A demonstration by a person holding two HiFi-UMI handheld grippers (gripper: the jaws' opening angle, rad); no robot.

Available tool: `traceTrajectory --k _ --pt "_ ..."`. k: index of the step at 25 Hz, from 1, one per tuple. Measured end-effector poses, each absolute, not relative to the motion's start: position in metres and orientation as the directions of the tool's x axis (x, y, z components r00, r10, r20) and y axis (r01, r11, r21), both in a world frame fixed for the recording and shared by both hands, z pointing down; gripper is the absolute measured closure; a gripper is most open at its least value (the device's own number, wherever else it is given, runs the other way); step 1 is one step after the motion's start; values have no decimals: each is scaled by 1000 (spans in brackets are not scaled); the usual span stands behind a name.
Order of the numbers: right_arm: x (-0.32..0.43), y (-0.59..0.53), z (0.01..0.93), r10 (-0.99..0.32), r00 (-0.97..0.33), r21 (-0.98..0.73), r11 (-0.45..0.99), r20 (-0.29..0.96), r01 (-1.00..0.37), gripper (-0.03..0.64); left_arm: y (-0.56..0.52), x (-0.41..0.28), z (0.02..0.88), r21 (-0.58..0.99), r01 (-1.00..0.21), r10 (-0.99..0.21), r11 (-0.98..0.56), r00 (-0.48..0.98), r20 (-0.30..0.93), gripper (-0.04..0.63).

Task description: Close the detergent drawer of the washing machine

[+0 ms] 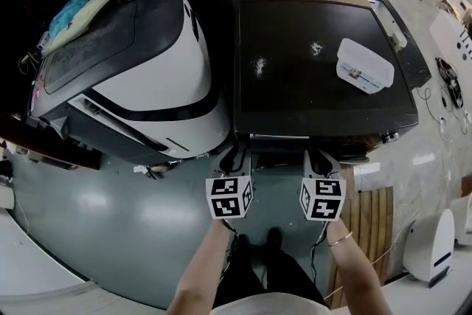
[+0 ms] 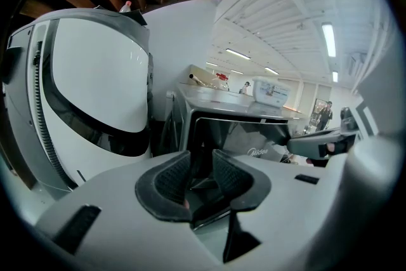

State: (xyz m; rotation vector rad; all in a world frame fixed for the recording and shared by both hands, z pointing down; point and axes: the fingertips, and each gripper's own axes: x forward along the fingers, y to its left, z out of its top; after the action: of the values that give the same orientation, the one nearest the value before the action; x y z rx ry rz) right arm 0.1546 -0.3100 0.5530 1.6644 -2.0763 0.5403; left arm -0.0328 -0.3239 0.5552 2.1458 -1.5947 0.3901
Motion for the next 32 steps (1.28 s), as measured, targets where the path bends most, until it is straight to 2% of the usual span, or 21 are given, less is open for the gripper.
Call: traceTrajectory --k 32 --pt "154 -325 554 -802 -167 -37 179 573 -983 552 -337 -32 556 194 -963 -827 -188 262 498 500"
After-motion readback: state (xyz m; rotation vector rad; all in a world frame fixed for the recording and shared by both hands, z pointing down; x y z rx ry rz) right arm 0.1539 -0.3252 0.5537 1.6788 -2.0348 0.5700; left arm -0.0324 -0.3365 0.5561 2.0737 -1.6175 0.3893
